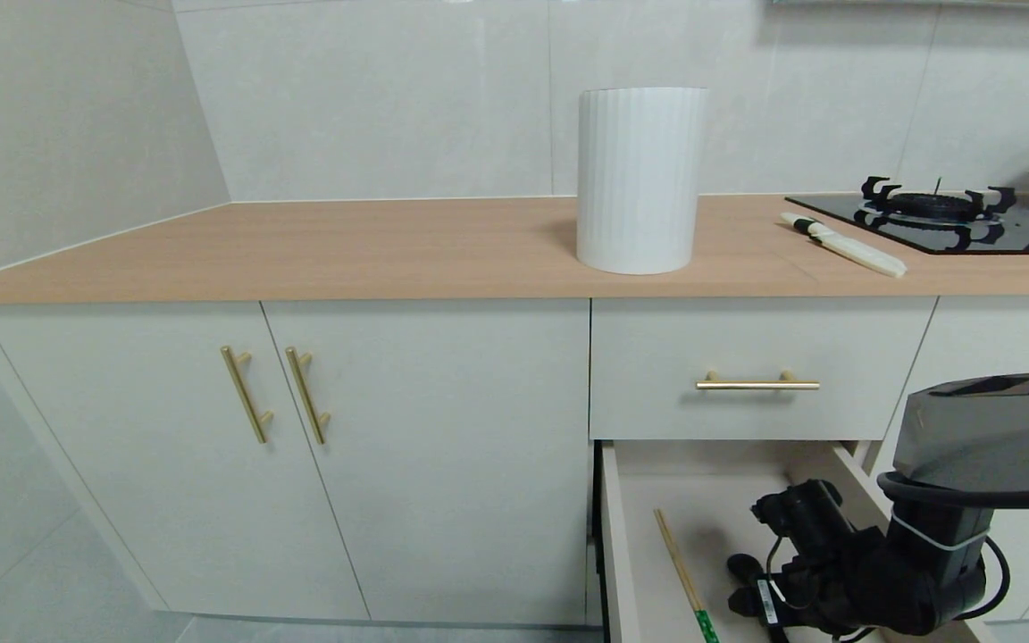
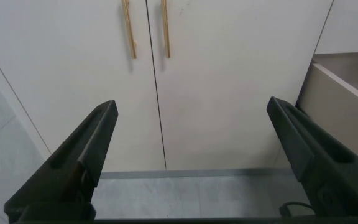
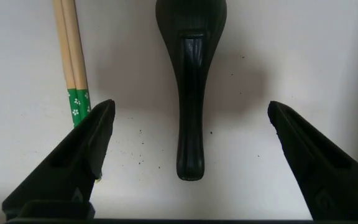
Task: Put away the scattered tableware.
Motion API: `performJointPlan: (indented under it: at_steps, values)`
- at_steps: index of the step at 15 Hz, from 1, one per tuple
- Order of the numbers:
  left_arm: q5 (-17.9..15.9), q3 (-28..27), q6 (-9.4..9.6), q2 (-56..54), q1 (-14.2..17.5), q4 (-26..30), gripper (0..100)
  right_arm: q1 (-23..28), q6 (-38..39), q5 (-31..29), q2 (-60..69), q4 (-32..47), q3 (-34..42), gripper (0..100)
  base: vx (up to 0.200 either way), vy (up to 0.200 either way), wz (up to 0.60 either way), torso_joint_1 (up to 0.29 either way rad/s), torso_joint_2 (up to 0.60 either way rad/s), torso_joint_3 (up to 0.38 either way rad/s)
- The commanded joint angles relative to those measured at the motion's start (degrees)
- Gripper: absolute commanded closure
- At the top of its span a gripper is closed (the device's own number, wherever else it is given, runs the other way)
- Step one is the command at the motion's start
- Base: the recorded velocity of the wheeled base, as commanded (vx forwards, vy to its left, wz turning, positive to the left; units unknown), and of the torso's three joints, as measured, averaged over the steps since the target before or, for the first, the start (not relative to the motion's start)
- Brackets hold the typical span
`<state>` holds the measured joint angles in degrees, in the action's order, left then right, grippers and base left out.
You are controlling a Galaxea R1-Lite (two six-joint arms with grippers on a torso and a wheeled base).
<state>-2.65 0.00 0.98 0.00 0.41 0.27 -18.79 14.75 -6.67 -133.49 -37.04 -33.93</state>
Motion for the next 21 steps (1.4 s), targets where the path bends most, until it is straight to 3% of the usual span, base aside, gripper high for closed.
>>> performJointPlan:
  at_steps: [1,8,11,15,21]
  values:
    - [0.0,0.0,-0.01,0.0,0.0,0.0,0,0.1,0.1,0.0,0.3,-0.1,0.2,0,0.000,0.000,0.00,0.000,0.00,0.000]
    - [0.0,0.0,-0.01,0.0,0.0,0.0,0,1.1,-0.2,-1.0,16.2,0.0,6.8,0,0.000,0.000,0.00,0.000,0.00,0.000]
    - [0.0,0.0,-0.01,0.0,0.0,0.0,0,0.5,-0.9,-1.0,29.9,1.9,9.7,0,0.000,0.000,0.00,0.000,0.00,0.000]
    - [0.0,0.0,0.08,0.0,0.0,0.0,0,-3.5,-1.3,-1.0,44.0,15.7,8.3,0,0.000,0.000,0.00,0.000,0.00,0.000]
    - [0.0,0.0,0.08,0.0,0.0,0.0,0,-5.6,-4.6,-1.1,49.3,21.2,8.7,0,0.000,0.000,0.00,0.000,0.00,0.000]
